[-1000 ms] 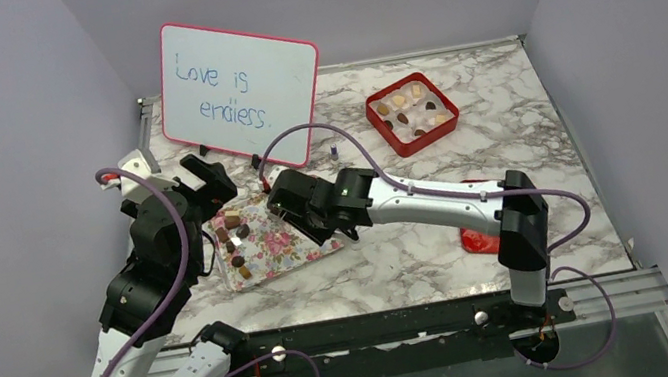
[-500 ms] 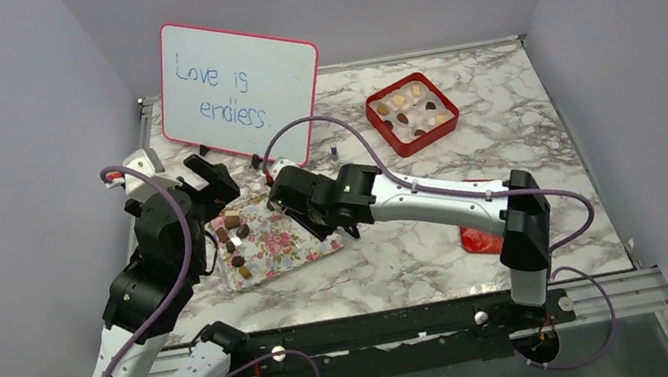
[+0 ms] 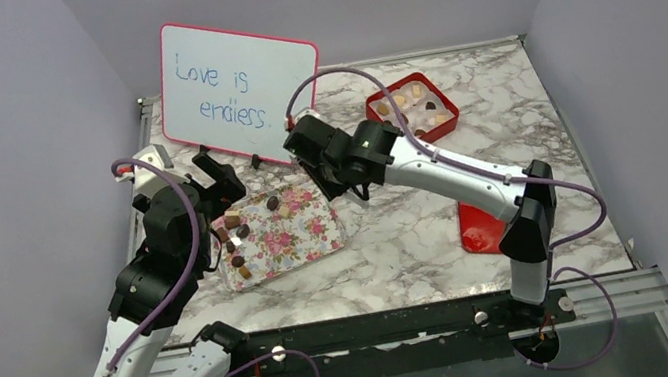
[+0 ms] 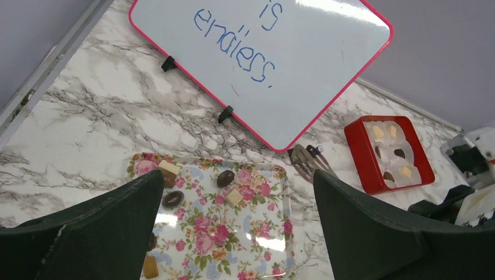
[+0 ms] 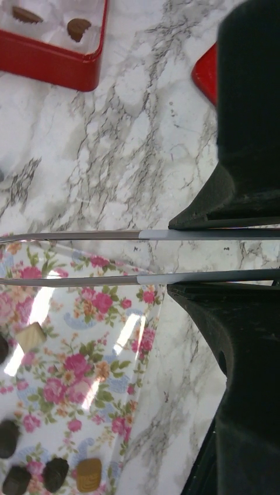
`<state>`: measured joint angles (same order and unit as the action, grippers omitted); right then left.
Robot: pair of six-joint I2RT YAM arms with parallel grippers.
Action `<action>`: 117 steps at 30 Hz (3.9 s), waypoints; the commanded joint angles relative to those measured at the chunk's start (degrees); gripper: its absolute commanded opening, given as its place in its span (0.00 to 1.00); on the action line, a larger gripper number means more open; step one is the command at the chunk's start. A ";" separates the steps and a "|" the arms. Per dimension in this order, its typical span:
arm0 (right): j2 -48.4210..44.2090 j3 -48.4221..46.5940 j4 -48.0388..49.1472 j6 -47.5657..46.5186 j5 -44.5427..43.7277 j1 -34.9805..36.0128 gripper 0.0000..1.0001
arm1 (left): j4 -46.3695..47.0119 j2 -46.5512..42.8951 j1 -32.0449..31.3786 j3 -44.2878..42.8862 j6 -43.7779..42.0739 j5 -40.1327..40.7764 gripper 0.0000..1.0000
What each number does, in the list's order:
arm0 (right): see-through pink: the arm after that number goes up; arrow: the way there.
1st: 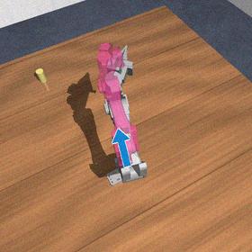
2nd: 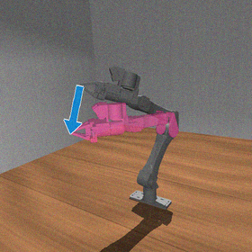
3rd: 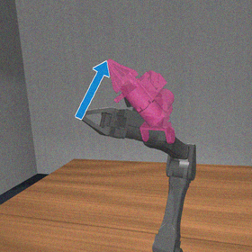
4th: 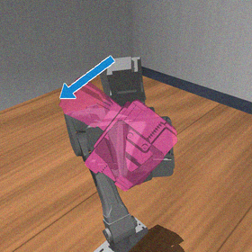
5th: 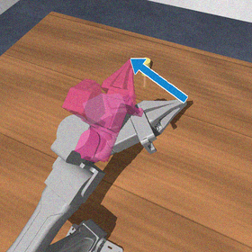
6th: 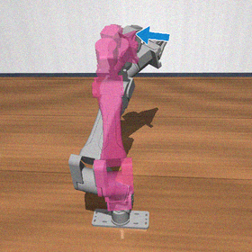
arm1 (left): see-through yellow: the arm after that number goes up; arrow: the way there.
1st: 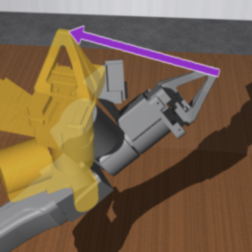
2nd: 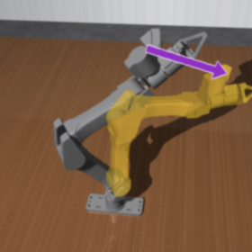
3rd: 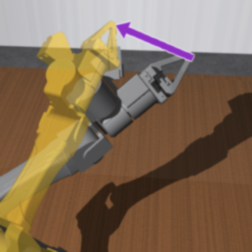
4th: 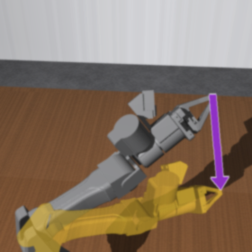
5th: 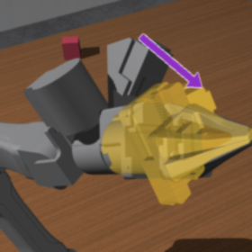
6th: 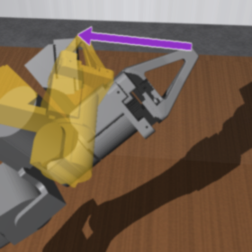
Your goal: Pack the chocolate
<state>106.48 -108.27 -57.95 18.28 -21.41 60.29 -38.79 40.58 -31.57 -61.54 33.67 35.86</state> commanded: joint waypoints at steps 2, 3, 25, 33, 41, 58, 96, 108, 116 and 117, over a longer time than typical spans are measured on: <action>-2.74 -2.63 -6.05 3.81 -2.42 -4.96 0.31 | 0.65 0.23 0.20 0.50 0.57 -1.69 0.99; -3.03 -2.45 -6.49 3.95 -2.41 -5.79 0.31 | 0.64 0.27 0.20 0.58 0.57 -1.81 0.99; -4.72 -2.64 -14.10 3.76 1.70 -23.52 0.31 | 1.78 0.68 0.19 2.12 1.23 -2.90 0.99; -4.87 1.38 -12.40 3.87 1.40 -25.30 0.31 | 1.93 0.07 0.20 2.27 0.78 -2.64 0.99; -5.42 4.95 -11.32 4.04 1.81 -27.10 0.31 | 1.92 -0.04 0.17 2.22 0.52 -2.37 0.99; -5.72 6.94 -9.42 3.46 1.96 -29.08 0.31 | 1.94 0.53 0.20 1.51 0.08 -2.20 0.99; -5.39 2.27 -12.67 3.43 0.86 -29.09 0.40 | 2.02 1.22 0.20 1.75 0.14 -2.57 0.99; -9.80 0.05 -13.15 2.38 9.78 -28.55 0.39 | 1.91 1.89 0.20 2.56 0.91 -3.71 0.99; -14.16 8.69 -5.97 1.46 15.31 -24.63 0.39 | 1.93 3.56 0.20 2.75 1.64 -4.84 0.99; -14.19 10.08 -4.88 1.53 15.53 -23.96 0.39 | 1.91 3.88 0.20 2.62 1.66 -5.10 0.99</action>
<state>93.89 -102.48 -68.86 20.84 -10.55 33.93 -38.22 43.42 -31.57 -59.11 34.74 32.93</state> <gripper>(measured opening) 0.392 0.990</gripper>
